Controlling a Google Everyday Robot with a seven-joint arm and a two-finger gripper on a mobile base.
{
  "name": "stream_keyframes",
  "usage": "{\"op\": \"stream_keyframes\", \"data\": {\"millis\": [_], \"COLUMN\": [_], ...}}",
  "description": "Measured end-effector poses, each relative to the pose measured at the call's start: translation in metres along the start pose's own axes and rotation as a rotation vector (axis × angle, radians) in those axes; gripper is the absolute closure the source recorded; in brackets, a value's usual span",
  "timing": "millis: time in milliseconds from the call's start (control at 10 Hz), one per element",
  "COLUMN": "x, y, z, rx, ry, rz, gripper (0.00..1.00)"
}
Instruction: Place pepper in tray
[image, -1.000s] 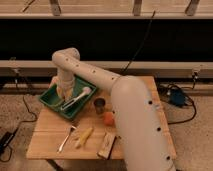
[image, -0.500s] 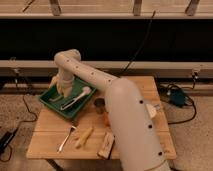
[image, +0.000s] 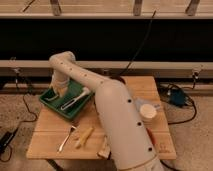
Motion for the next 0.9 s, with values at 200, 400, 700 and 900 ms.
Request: {"op": "stream_keyframes", "data": {"millis": [200,400,700,900], "x": [0.0079,0.0118,0.0120,0.0111], "y": [-0.0017,-0.0068,-0.0069,-0.0080], "z": [0.0013,0.0015,0.0014,0.0006], "rx": [0.039,0.081,0.084,0.085], "ry": [0.044,0.090,0.092,0.092], "rz": [0.008,0.007,0.007,0.006], "gripper": [0.32,0.27,0.27,0.27]}}
